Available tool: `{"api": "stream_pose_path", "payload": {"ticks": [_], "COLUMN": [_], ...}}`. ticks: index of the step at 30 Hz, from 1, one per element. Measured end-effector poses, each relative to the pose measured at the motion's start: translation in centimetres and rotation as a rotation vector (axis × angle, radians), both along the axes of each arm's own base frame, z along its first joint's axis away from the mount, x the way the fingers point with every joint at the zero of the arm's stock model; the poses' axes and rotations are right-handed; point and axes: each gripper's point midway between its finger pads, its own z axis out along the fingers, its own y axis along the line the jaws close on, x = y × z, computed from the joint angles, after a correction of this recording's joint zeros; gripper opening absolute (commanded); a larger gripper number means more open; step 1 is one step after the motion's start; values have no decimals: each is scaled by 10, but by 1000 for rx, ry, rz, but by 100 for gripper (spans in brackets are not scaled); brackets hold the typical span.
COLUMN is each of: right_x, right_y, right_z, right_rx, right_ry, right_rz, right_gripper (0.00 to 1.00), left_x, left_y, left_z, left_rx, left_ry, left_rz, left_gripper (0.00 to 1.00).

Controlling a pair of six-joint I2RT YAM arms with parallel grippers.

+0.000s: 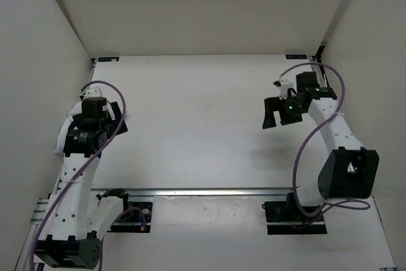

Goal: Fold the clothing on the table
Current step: Move the skirt to the center of the board

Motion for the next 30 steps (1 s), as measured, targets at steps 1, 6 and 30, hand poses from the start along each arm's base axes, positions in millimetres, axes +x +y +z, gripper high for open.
{"api": "stream_pose_path", "payload": {"ticks": [1, 6, 30], "right_x": [7, 39, 133], "right_y": [11, 84, 247], "right_z": [2, 19, 84], "right_rx": [-4, 13, 462], "right_ry": [-10, -97, -178], "right_rz": [45, 285, 547], "right_gripper": [99, 99, 97], "left_x": [-3, -29, -22], "left_y": [9, 47, 118], "left_z": [1, -5, -80], "left_rx": [8, 22, 2], "left_ry": [-3, -5, -11], "left_rz": [36, 223, 636], "left_gripper": [98, 99, 96]}}
